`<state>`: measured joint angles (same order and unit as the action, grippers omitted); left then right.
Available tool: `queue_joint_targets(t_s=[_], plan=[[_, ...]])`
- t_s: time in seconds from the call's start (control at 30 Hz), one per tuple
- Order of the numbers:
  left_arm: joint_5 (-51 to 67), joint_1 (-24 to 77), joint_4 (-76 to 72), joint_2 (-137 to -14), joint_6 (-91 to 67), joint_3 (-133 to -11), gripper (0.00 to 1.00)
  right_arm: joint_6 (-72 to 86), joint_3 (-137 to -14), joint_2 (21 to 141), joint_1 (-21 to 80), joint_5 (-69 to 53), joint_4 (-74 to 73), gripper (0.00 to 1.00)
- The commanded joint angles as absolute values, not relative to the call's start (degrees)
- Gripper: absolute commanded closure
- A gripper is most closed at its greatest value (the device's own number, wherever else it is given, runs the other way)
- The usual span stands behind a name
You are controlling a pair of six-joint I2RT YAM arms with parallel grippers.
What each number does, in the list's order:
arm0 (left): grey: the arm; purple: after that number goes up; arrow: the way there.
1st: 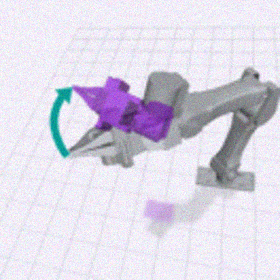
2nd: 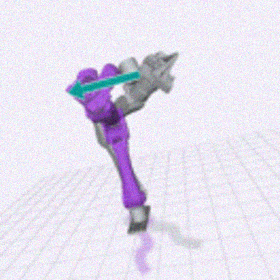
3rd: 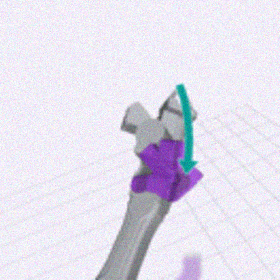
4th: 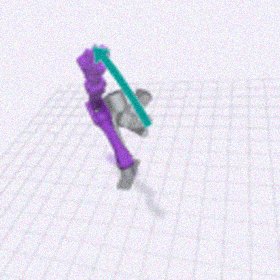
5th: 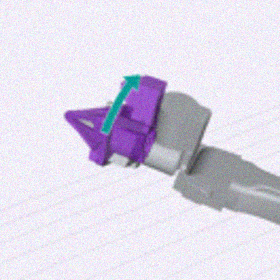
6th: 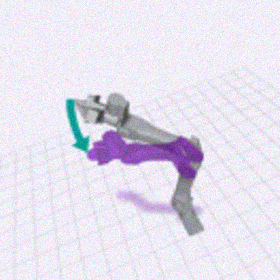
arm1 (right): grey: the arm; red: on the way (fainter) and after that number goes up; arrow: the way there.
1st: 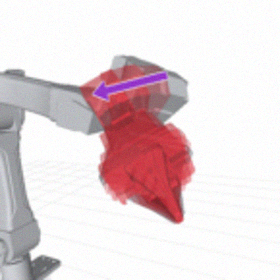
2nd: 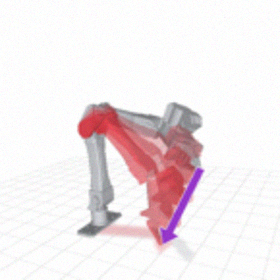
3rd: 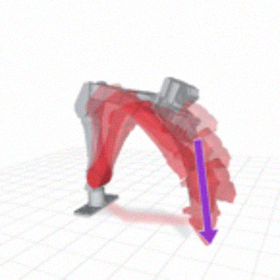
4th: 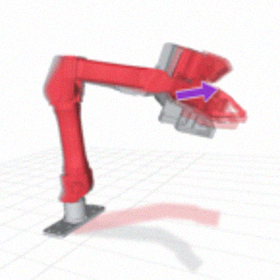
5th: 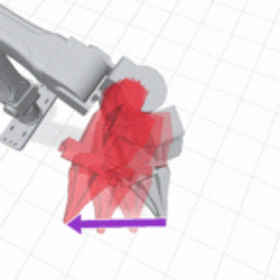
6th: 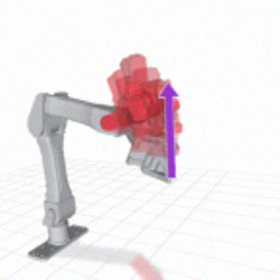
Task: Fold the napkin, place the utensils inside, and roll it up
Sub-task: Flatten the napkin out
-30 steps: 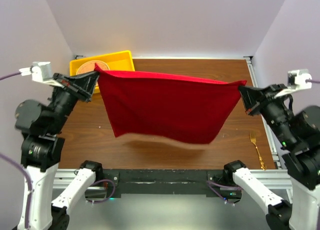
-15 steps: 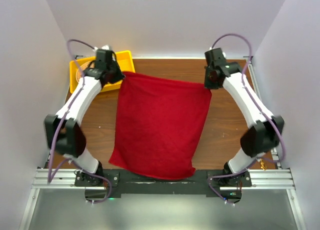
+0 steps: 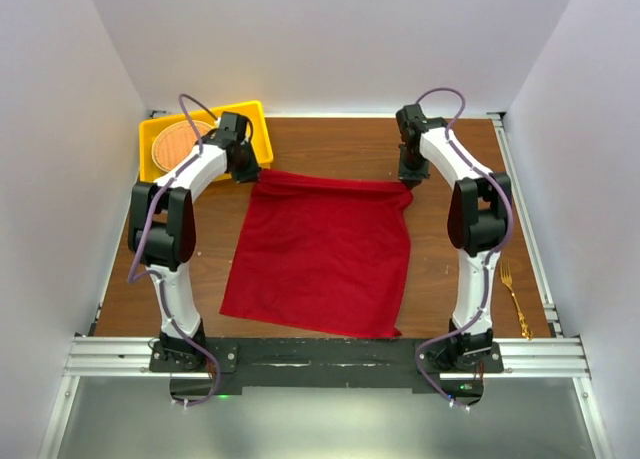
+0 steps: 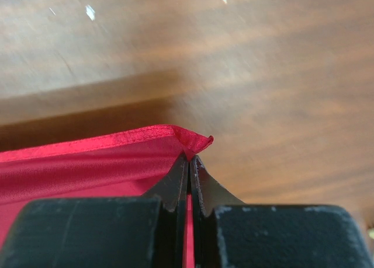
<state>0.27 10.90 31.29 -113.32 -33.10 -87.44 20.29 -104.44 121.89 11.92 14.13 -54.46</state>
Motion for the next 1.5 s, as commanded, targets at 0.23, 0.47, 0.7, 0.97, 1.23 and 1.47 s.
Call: queue_joint_targets(t_s=[0.23, 0.47, 0.7, 0.97, 1.23, 1.47], plan=[[-4.12, 8.44, 30.15, -117.16, -30.41, -94.31, 1.0, 18.45, -122.86, 132.44, 11.78, 8.45, -55.37, 1.0], [-6.77, 7.91, 31.46, -115.84, -30.06, -94.83, 1.0, 17.84, -129.55, 135.09, 11.78, 3.88, -58.0, 0.83], [-10.28, 7.91, 34.45, -108.66, -28.04, -92.64, 0.54, 17.66, -122.9, 126.05, 11.69, 6.93, -63.36, 0.33], [-6.34, 9.4, 32.53, -92.48, -27.07, -74.82, 0.43, 16.53, -83.39, 100.22, 11.78, 0.71, -53.71, 0.28], [3.86, 21.0, 27.61, -84.38, -31.19, -56.98, 0.5, 19.06, -61.8, 82.12, 12.31, -3.44, -53.7, 0.3], [7.21, 22.85, 24.7, -84.91, -38.23, -47.38, 0.55, 24.43, -51.16, 76.2, 12.3, -9.55, -50.73, 0.32]])
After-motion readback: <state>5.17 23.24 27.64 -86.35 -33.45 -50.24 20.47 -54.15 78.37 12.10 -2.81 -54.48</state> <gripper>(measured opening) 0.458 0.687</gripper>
